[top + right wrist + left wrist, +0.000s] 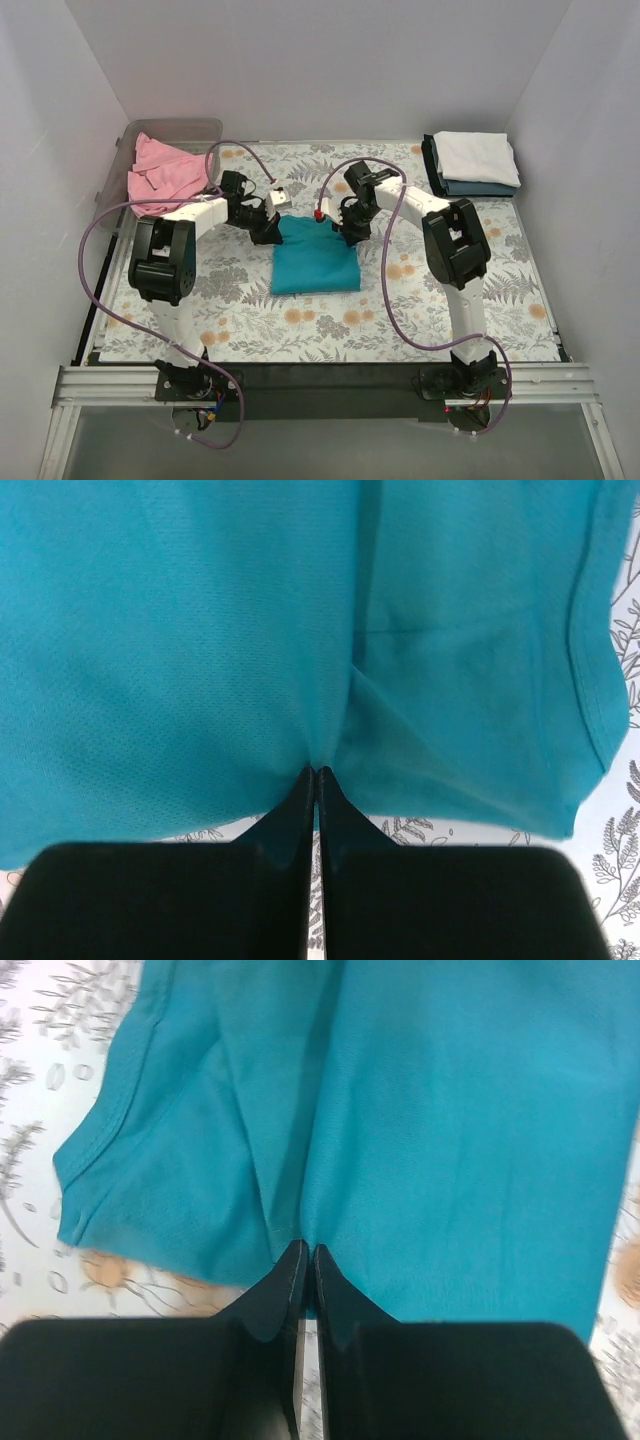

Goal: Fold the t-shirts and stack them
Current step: Fold the tshirt

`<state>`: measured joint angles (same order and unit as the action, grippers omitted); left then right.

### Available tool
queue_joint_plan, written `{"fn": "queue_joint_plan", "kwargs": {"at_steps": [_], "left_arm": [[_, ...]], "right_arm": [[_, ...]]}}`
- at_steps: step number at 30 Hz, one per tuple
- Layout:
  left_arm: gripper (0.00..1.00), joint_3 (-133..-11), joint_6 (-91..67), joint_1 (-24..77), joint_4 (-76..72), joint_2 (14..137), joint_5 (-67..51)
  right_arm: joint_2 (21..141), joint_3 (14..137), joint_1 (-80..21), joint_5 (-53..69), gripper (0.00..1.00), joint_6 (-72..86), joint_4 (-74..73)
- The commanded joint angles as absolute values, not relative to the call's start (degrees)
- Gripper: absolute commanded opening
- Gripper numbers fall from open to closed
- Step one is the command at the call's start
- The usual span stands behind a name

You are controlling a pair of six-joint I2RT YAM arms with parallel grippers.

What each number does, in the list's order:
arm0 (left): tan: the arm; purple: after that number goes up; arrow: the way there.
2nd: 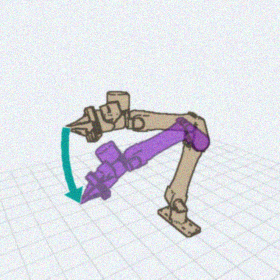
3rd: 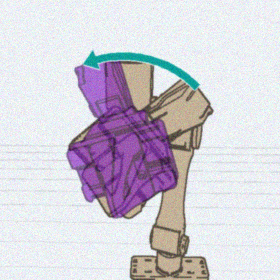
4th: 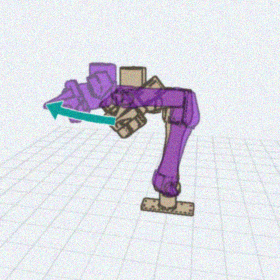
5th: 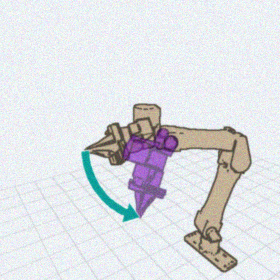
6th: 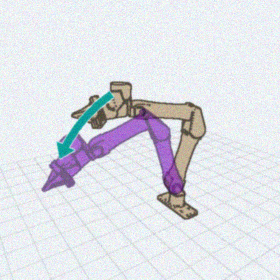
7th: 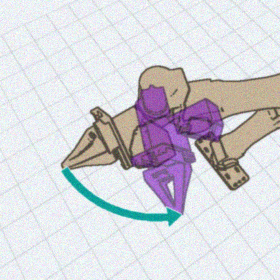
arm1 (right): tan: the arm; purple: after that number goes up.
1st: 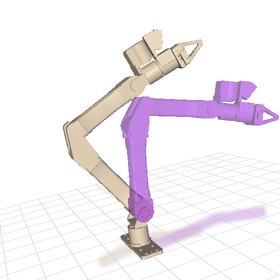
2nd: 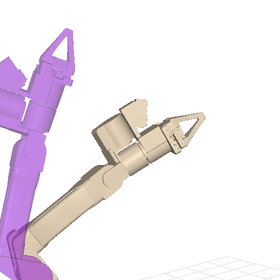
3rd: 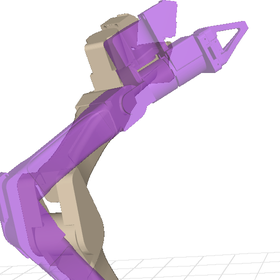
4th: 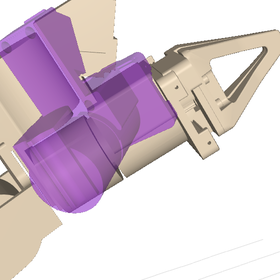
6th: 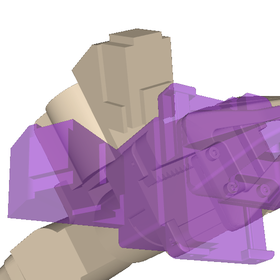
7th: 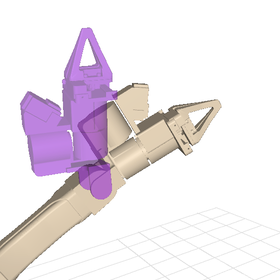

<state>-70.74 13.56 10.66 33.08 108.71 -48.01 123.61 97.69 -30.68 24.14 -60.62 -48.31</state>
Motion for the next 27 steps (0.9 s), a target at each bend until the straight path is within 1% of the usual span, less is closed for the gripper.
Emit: {"fn": "queue_joint_plan", "kwargs": {"at_steps": [1,4,6,8,9,10,12,13,17,18,19,20,21,23,25,26,27], "left_arm": [[0.00,-74.01,10.02,10.55,28.73,109.07,-46.85],[0.00,-71.90,10.90,11.60,31.98,108.11,-46.76],[0.00,-68.83,12.56,12.13,37.58,106.35,-48.51],[0.00,-65.50,13.53,13.44,39.28,102.60,-48.25],[0.00,-61.13,14.32,13.80,39.90,100.83,-48.34],[0.00,-59.26,14.67,14.32,40.42,99.07,-48.34],[0.00,-54.95,14.24,14.59,40.69,94.50,-48.34],[0.00,-54.06,14.50,14.59,41.48,92.48,-48.51],[0.00,-53.26,16.52,14.68,45.96,89.22,-50.01],[0.10,-53.35,16.87,14.68,47.71,88.51,-51.14],[0.19,-53.61,17.05,14.85,48.25,87.20,-51.67],[0.25,-53.87,16.96,14.94,48.60,86.40,-51.94],[0.32,-54.57,16.27,15.29,48.52,85.70,-52.73],[0.34,-55.19,14.51,16.08,46.07,83.85,-53.35],[0.35,-55.55,11.27,18.62,43.78,82.62,-53.96],[0.36,-55.55,10.73,19.68,41.68,82.36,-53.96],[0.37,-55.20,10.55,21.95,40.36,82.18,-53.88]], "right_arm": [[122.34,96.43,-31.03,24.44,0.01,-60.91,-45.80],[121.56,94.40,-31.20,24.61,0.01,-60.21,-45.18],[120.50,92.65,-31.55,25.13,0.01,-59.51,-44.74],[118.05,88.61,-32.08,26.45,0.01,-57.93,-44.21],[116.99,87.03,-32.86,26.98,0.01,-57.40,-43.69],[114.55,82.92,-33.39,27.59,0.01,-55.91,-43.42],[111.72,78.42,-35.50,29.26,0.01,-54.50,-42.20],[108.84,74.57,-36.29,29.70,0.01,-52.93,-41.67],[103.54,69.18,-39.02,34.34,0.01,-47.22,-41.57],[102.84,68.91,-39.02,35.15,0.01,-45.98,-41.83],[101.96,68.91,-38.94,35.50,0.10,-44.49,-42.01],[101.61,69.86,-38.24,36.38,0.38,-42.38,-42.53],[101.17,71.00,-37.54,37.08,0.43,-41.41,-42.71],[101.51,75.73,-34.82,40.16,0.44,-38.78,-43.33],[103.96,80.31,-33.14,42.52,0.43,-36.75,-44.03],[105.19,85.55,-31.83,43.58,0.37,-35.35,-44.90],[107.90,87.61,-31.29,44.90,0.32,-32.37,-45.26]]}}
